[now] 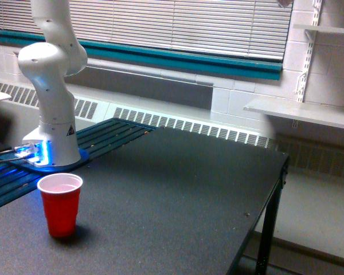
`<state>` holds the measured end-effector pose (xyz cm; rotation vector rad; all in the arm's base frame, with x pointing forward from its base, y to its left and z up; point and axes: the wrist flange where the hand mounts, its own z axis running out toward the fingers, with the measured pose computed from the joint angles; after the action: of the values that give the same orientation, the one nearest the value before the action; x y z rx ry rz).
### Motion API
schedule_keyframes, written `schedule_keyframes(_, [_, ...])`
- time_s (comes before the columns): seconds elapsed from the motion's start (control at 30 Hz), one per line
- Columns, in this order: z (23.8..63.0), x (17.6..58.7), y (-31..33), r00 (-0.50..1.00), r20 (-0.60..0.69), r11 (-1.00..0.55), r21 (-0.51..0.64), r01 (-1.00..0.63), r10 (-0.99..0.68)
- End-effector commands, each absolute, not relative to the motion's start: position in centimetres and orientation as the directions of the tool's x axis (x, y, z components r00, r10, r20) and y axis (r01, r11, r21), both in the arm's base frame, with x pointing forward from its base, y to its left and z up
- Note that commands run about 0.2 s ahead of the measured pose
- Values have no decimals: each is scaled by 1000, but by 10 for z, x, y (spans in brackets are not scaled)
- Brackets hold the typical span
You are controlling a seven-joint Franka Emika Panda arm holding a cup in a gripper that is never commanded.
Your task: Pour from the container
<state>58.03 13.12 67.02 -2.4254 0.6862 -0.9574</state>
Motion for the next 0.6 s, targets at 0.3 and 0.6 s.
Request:
schedule_keyframes(0.3, [574,590,54,650,533,-841,-323,-435,-541])
schedule_keyframes(0.6, [509,576,44,705,524,-873,-196,-446,-478])
